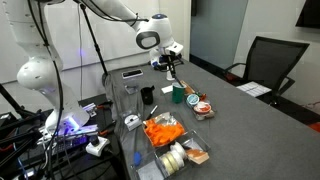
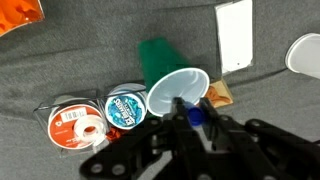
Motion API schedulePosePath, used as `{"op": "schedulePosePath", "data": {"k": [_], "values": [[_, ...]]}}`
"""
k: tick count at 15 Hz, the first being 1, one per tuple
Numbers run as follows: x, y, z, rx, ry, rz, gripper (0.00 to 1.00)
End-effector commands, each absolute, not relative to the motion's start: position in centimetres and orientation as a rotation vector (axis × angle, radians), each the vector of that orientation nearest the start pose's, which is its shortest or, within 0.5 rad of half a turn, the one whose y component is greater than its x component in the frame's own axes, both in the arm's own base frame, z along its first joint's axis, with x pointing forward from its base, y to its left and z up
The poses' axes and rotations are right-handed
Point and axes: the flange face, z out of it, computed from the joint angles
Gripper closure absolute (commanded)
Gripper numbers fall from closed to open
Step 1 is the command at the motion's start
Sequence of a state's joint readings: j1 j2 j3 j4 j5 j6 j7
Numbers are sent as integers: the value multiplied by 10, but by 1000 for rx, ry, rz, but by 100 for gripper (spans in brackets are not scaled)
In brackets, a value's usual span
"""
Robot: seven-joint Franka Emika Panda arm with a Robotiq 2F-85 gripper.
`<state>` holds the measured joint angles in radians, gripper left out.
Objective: Move the marker from the cup to the tray
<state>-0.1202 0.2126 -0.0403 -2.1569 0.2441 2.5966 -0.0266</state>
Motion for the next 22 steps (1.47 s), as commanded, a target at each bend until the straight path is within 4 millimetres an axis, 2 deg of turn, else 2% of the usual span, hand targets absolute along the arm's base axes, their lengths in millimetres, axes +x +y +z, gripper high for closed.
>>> {"op": "schedulePosePath", "data": {"k": [1, 9, 16, 22], "values": [[582, -101, 333, -2933, 525, -398, 95], [578, -97, 339, -2917, 510, -404, 95], [560, -90, 367, -2878, 437, -416, 95], [540, -94, 378, -2968, 494, -226, 95]]}}
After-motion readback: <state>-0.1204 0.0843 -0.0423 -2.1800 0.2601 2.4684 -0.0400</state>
